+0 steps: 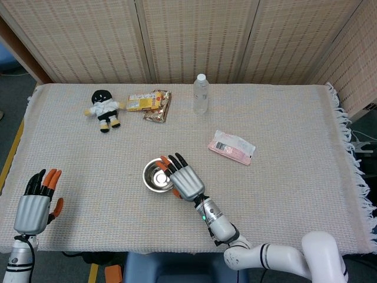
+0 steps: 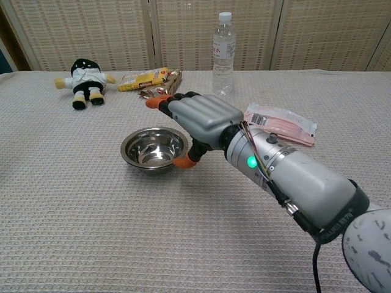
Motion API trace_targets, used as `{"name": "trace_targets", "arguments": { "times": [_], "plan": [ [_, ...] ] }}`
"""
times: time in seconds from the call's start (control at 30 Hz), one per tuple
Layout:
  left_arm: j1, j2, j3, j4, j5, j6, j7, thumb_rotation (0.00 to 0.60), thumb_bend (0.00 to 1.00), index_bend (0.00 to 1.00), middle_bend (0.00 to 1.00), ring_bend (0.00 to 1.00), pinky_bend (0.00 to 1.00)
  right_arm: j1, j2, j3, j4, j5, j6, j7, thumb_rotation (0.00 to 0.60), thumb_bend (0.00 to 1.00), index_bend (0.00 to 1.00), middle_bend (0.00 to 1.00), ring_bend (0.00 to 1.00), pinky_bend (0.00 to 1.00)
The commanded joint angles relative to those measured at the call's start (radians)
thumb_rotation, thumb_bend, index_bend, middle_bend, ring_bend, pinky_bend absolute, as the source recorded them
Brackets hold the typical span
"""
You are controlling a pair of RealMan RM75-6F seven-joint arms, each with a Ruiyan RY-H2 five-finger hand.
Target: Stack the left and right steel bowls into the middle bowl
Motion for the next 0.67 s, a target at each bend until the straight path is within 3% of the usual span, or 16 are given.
{"name": "trace_targets", "arguments": {
  "times": [0.03, 0.2, 0.3, 0.37, 0.5, 0.67],
  "plan": [
    [0.006, 0.017, 0.004, -0.015, 0.003, 0.002, -0.006, 0.6, 0.44, 0.0, 0.07, 0.0, 0.11, -0.088, 0.115, -0.058, -0.138, -0.032, 0.114, -0.037, 0.6, 0.15, 0.0, 0.0, 0.0, 0.0],
    [0.039, 0.116, 0.036, -0.126, -0.03, -0.037, -0.013, 0.6, 0.44, 0.0, 0.07, 0.0, 0.11, -0.353, 0.404, -0.229, -0.36, -0.097, 0.419, -0.087, 0.6, 0.14, 0.0, 0.0, 0.0, 0.0],
    [0.057, 0.186, 0.062, -0.228, -0.067, -0.085, -0.006, 0.6, 0.44, 0.0, 0.03, 0.0, 0.11, -0.527, 0.508, -0.308, -0.312, -0.173, 0.68, -0.104, 0.6, 0.14, 0.0, 0.0, 0.0, 0.0],
    [0.064, 0.22, 0.071, -0.276, -0.077, -0.098, -0.008, 0.6, 0.44, 0.0, 0.0, 0.0, 0.09, -0.619, 0.538, -0.343, -0.271, -0.186, 0.786, -0.06, 0.6, 0.14, 0.0, 0.0, 0.0, 0.0],
    [0.081, 0.222, 0.066, -0.282, -0.059, -0.059, -0.001, 0.6, 0.42, 0.0, 0.0, 0.0, 0.07, -0.734, 0.628, -0.404, -0.253, -0.159, 0.812, 0.141, 0.6, 0.14, 0.0, 0.0, 0.0, 0.0],
    [0.088, 0.199, 0.05, -0.246, -0.029, -0.017, -0.01, 0.6, 0.42, 0.0, 0.0, 0.0, 0.06, -0.749, 0.722, -0.403, -0.304, -0.129, 0.736, 0.244, 0.6, 0.14, 0.0, 0.0, 0.0, 0.0]
  ]
}}
